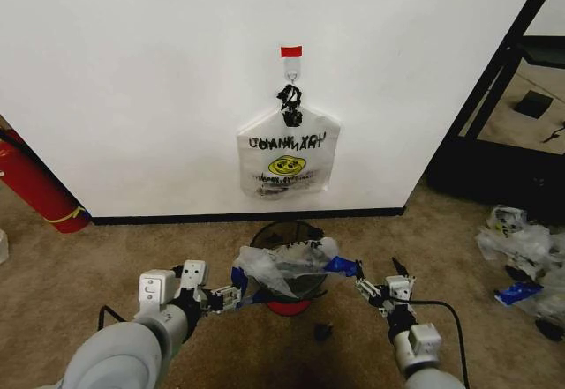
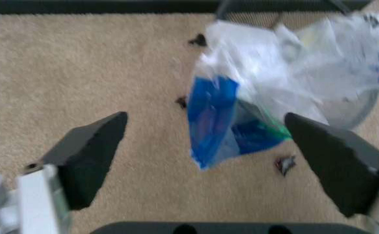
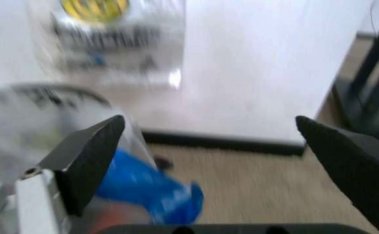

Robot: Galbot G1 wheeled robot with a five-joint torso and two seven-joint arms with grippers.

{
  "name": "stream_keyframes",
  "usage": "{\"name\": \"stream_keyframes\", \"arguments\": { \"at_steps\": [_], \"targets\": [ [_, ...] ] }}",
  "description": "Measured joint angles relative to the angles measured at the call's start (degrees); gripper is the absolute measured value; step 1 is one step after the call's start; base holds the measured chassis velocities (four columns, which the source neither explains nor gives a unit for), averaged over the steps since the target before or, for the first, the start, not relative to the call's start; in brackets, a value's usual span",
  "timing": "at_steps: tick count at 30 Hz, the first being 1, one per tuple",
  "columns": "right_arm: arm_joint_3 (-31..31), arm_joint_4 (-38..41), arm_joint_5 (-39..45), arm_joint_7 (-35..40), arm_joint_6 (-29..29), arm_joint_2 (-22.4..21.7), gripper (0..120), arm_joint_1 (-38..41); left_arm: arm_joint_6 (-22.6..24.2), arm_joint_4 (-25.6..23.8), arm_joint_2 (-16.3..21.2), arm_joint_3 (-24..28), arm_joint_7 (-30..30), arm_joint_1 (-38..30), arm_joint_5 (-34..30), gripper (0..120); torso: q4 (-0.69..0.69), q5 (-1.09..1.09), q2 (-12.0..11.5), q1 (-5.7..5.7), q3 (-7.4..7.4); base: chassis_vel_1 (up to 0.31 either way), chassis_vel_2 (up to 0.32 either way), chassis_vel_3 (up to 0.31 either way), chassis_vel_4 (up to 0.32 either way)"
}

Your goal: Pick up the garbage bag from the wall and place it over the trash bin.

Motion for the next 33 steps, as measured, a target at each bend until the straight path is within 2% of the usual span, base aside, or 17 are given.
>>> {"name": "stream_keyframes", "arguments": {
  "at_steps": [3,4,5,8,10,11,13,15,16,18,19,21,22,24,26,30,33],
  "targets": [
    [3.4,-0.2,-1.7,-3.4,7.8,1.9,100,-1.1,-2.2,0.0,-0.7,-0.8,3.5,-1.9,0.0,100,0.0,0.0,0.0,0.0,0.0,0.0,0.0,0.0,0.0],
    [3.4,-0.2,-1.7,-3.4,7.8,1.9,100,-1.1,-2.2,0.0,-0.7,-0.8,3.5,-1.9,0.0,100,0.0,0.0,0.0,0.0,0.0,0.0,0.0,0.0,0.0],
    [5.2,-0.3,-2.2,-4.5,11.1,3.0,100,-1.5,-4.1,0.0,-1.2,0.2,5.9,-4.1,0.3,100,0.01,0.0,0.0,0.0,0.0,0.0,0.0,0.0,0.0],
    [8.4,0.1,-2.3,-6.1,15.6,5.0,100,-3.2,-7.1,1.7,-2.3,5.4,10.9,-11.2,0.8,100,0.0,0.02,0.0,0.0,0.0,0.0,0.0,0.0,0.0],
    [10.5,0.6,-2.7,-6.8,17.9,6.3,100,-4.7,-8.3,6.0,-3.4,11.1,14.2,-19.2,0.8,100,-0.03,-0.02,0.0,0.0,0.0,0.0,0.0,0.0,0.0],
    [10.5,0.6,-2.7,-6.8,17.9,6.3,100,-4.7,-8.3,6.0,-3.4,11.1,14.2,-19.2,0.8,100,-0.03,-0.02,0.0,0.0,0.0,0.0,0.0,0.0,0.0],
    [11.8,1.0,-3.0,-7.4,19.2,7.4,100,-6.4,-8.8,11.4,-4.5,16.3,16.5,-26.7,0.8,100,-0.08,0.0,0.0,0.01,0.01,0.0,0.0,0.0,0.0],
    [11.6,1.1,-2.5,-7.9,19.7,7.5,100,-6.7,-8.8,14.9,-5.0,17.9,17.2,-30.3,0.3,100,-0.1,-0.03,0.0,0.01,0.02,0.0,0.0,0.0,0.0],
    [10.7,1.1,-1.9,-8.5,19.6,7.0,100,-5.7,-8.5,16.4,-4.9,17.9,17.0,-31.5,0.0,100,-0.07,0.01,0.0,0.01,0.01,0.0,0.0,0.0,0.0],
    [10.2,1.1,-1.1,-9.4,19.9,6.7,100,-5.4,-7.9,19.1,-4.7,18.6,17.5,-33.1,-0.5,100,0.11,0.06,0.0,0.0,0.01,0.0,0.0,0.0,0.0],
    [10.2,1.1,-1.1,-9.4,19.9,6.7,100,-5.4,-7.9,19.1,-4.7,18.6,17.5,-33.1,-0.5,100,0.11,0.06,0.0,0.0,0.01,0.0,0.0,0.0,0.0],
    [10.3,1.6,0.1,-10.6,20.9,6.7,100,-6.7,-7.1,22.4,-4.4,20.3,19.2,-35.9,-0.4,100,0.07,-0.05,0.0,0.01,0.02,0.0,0.0,0.0,0.0],
    [11.0,2.1,1.8,-12.6,22.5,6.9,100,-8.2,-6.3,25.8,-4.3,23.4,21.1,-39.4,0.4,100,0.01,-0.01,0.0,0.01,0.01,0.0,0.0,0.0,0.0],
    [12.2,2.2,3.5,-15.1,24.5,7.2,100,-9.6,-6.4,29.3,-4.3,28.1,23.4,-43.1,2.4,99,-0.07,0.0,0.0,0.01,0.01,0.0,0.0,0.0,0.0],
    [13.4,2.3,4.8,-16.7,26.2,7.8,100,-10.7,-7.7,32.5,-4.3,33.7,27.5,-46.0,6.9,98,-0.05,0.0,0.0,0.01,0.01,0.0,0.0,0.0,0.0],
    [14.6,2.9,5.9,-17.2,27.1,9.0,100,-11.8,-8.6,35.5,-4.6,37.4,32.2,-48.0,11.3,99,0.01,-0.01,0.0,0.01,0.01,0.0,0.0,0.0,0.0],
    [15.4,3.7,6.3,-17.4,27.7,9.8,100,-13.1,-9.6,39.1,-5.3,39.4,37.3,-49.7,15.4,100,-0.01,-0.01,0.0,0.01,0.01,0.0,0.0,0.0,0.0]
  ]
}}
